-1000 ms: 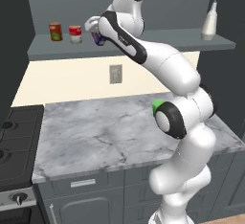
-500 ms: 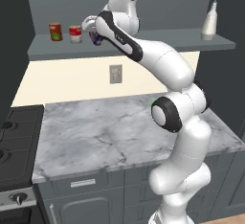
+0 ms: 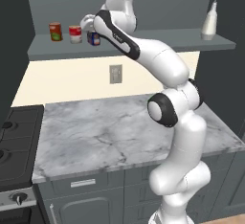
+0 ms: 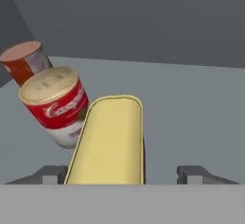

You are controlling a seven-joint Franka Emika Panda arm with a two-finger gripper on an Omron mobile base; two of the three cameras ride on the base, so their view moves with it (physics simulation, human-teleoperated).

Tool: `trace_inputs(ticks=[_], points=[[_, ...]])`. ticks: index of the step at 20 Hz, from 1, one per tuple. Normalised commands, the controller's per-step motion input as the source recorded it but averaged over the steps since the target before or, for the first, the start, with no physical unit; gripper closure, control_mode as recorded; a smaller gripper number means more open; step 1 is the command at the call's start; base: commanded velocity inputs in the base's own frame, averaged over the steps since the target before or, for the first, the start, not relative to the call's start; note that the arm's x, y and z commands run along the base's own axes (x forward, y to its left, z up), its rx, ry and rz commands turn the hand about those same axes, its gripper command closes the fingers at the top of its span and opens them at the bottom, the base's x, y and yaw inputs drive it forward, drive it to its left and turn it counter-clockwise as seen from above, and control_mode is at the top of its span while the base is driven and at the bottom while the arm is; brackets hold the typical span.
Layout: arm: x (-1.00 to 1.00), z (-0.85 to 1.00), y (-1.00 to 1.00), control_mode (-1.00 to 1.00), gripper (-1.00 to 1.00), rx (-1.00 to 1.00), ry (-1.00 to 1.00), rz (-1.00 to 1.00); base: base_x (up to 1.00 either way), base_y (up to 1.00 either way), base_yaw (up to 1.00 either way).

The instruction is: Pick the cans from the counter and place them in their designated side in the cabinet.

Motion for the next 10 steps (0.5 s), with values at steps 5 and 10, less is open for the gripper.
trace_inputs(ticks=[5,10], points=[[0.16,0.0,0.01,-1.0,-1.0,0.0,0.01,-0.01,0.0,0.0,0.0],[-0.17,0.0,-0.1,-1.0,-1.0,0.0,-0.04,0.0,0.0,0.0,0.0]])
